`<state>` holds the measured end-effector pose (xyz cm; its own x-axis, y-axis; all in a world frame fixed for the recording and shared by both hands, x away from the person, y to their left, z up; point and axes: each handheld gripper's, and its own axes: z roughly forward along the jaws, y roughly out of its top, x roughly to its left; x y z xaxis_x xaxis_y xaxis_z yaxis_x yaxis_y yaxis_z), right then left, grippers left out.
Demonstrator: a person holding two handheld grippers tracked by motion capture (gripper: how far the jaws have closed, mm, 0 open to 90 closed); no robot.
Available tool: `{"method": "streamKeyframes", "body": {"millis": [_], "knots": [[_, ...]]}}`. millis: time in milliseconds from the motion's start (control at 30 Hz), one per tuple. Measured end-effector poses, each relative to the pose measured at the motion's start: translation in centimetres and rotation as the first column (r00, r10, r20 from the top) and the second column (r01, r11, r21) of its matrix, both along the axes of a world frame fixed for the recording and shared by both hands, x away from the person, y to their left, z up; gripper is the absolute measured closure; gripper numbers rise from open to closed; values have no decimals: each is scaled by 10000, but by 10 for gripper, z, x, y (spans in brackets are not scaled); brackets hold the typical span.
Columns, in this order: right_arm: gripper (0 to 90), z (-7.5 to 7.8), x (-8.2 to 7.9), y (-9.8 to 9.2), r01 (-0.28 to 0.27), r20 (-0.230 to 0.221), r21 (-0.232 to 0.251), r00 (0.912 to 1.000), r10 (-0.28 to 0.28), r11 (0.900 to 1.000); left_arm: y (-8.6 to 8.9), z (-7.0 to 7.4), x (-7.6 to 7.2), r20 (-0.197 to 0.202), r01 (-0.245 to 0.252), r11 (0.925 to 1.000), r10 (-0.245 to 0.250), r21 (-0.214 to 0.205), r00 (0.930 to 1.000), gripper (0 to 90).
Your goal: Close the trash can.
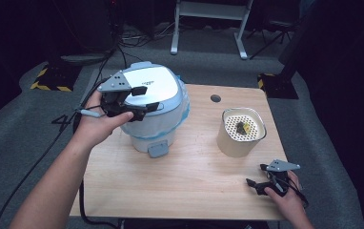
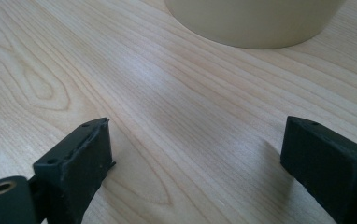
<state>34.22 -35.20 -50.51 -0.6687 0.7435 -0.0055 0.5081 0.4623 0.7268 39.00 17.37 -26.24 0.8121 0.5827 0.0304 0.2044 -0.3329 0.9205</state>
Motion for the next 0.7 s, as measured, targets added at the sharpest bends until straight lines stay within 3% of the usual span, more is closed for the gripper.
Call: {"method": "streamKeyframes", "body": {"millis": [167, 333, 700], "knots": [[89, 0, 1, 0, -26, 0, -3, 10000, 26, 10000, -2, -2, -21, -44, 375, 9993, -375, -23, 9993, 318], [89, 0, 1, 0, -36, 1, -2, 10000, 36, 10000, -1, -11, -38, -124, 357, 9993, -356, 97, 9993, 316], [85, 0, 6, 4, -180, -13, 3, 9998, 180, 9998, 3, -54, -55, -534, 106, 9998, -96, 181, 9985, 310]]}}
